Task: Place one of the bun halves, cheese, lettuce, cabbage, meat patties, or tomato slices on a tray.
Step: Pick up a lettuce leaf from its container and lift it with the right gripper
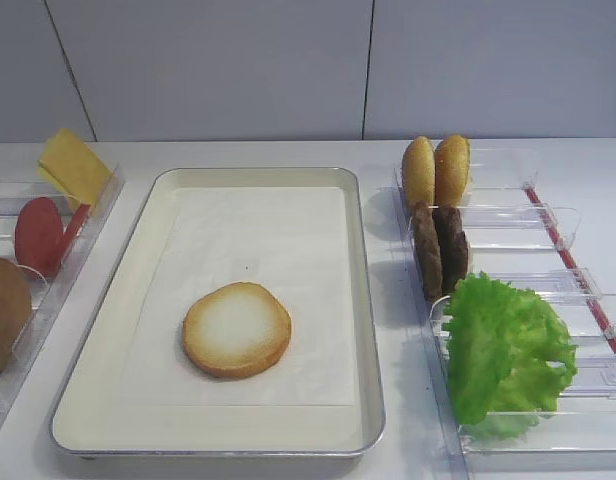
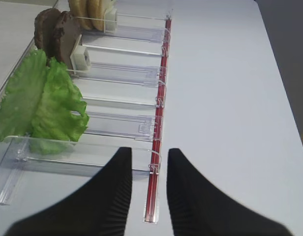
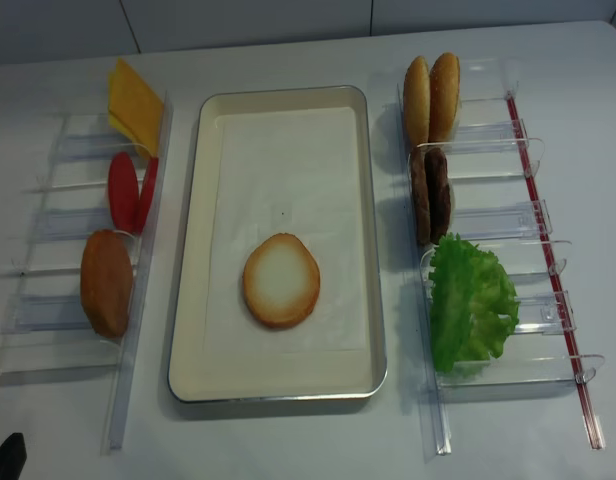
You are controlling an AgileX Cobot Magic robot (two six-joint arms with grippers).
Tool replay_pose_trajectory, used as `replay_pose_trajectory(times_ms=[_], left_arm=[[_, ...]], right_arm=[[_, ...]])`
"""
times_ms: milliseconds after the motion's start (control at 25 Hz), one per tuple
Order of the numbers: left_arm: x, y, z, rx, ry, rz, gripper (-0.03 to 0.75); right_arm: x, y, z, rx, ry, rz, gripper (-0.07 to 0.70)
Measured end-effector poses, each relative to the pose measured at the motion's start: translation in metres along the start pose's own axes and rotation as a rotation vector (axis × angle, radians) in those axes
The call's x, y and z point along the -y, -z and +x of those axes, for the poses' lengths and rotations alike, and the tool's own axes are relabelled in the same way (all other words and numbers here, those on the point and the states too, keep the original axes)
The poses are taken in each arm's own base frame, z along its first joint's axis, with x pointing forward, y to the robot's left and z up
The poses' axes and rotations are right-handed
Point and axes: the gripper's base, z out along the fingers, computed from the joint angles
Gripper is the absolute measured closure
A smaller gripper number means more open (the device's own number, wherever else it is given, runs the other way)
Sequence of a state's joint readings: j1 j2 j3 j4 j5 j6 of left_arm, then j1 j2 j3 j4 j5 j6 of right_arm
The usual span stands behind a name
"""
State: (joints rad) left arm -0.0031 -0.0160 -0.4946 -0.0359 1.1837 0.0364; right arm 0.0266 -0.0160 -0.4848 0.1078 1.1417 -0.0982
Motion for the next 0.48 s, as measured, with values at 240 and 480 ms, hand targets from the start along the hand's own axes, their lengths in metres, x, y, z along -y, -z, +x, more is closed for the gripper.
replay_pose_trajectory(times_ms=[240, 480], left_arm=[[0.0, 0.0, 0.0, 0.0, 0.0, 0.0, 0.43], [0.0, 0.0, 0.0, 0.0, 0.0, 0.0, 0.43]], right_arm=[[0.0, 0.0, 0.0, 0.0, 0.0, 0.0, 0.427], [0.0, 0.0, 0.0, 0.0, 0.0, 0.0, 0.427]])
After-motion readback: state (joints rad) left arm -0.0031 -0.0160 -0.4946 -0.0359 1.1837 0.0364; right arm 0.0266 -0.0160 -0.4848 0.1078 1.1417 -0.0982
